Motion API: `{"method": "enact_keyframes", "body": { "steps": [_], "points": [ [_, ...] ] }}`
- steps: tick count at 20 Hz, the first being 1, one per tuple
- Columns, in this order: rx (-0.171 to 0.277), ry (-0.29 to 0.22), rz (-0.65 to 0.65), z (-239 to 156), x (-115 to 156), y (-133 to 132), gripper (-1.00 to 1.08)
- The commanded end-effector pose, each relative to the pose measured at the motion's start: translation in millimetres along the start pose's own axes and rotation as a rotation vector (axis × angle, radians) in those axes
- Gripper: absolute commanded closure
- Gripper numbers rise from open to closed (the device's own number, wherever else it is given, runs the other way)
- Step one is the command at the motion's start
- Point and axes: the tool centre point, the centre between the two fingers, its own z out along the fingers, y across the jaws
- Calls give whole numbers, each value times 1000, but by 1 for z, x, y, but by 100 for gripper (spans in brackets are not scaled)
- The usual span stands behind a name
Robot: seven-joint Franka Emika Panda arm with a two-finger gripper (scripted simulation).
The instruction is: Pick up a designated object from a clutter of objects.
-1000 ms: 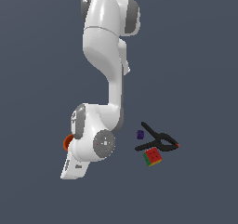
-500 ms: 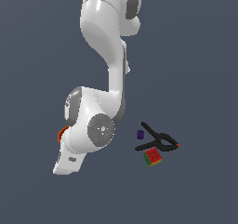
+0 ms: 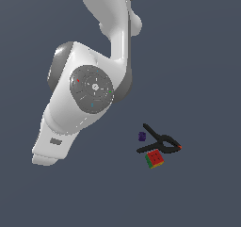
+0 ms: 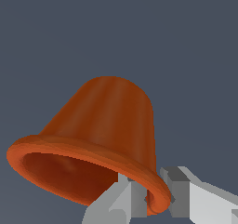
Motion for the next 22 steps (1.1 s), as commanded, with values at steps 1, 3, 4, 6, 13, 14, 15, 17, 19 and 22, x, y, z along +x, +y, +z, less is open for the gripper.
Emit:
{"method": "enact_keyframes", "body": {
  "steps": [1,3,4,6,13,14,15,17,19,22],
  "points": [
    [-1,1,0,-24,-19,-6,108],
    [-1,1,0,-41,-34,-10,108],
    [-1,1,0,-50,-41,-12,108],
    [-1,2,1,-67,-55,-15,108],
    [-1,1,1,-122,-100,-26,108],
    [-1,1,1,-128,-105,-27,108],
    [-1,1,1,-133,-109,-28,108],
    [-1,0,1,-142,-117,-29,108],
    [-1,-1,2,-149,-122,-30,108],
    [-1,-1,2,-156,-128,-31,108]
  ]
}}
